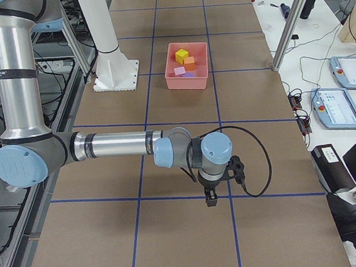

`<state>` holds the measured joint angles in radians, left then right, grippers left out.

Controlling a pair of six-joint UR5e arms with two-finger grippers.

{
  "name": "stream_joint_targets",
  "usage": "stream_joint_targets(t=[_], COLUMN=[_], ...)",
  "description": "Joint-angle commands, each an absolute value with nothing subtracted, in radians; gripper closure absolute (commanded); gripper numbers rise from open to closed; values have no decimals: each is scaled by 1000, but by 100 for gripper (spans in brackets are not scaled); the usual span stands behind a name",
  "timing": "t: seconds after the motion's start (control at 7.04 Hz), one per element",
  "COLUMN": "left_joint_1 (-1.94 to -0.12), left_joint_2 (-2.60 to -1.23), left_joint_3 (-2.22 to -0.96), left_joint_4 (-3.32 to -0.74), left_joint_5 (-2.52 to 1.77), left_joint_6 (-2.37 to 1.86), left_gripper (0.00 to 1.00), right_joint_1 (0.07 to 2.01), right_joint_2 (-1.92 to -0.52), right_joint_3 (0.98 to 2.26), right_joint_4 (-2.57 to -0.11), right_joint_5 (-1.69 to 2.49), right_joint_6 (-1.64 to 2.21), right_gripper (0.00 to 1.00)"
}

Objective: Place blocks into pink bin with both arms

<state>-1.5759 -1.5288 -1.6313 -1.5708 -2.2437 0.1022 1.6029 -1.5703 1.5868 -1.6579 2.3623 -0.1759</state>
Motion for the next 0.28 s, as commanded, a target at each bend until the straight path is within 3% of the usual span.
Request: stream_joint_targets(t=[0.0,0.14], left_joint_1=[-1575,-1575], left_joint_2=[-1529,-1529], left_joint_3=[-1631,-1631], left_joint_4=[-1575,-1577], left_joint_5=[-2244,-2243], left_joint_6=[103,103], left_gripper=[0,0], right_joint_1=[1603,1603], right_joint_2=[-1565,-1563], right_joint_3=[1591,1592], right_joint_4=[-1657,-1657], right_joint_5=[2361,2361], right_joint_6=[-176,-178], right_gripper=[0,0])
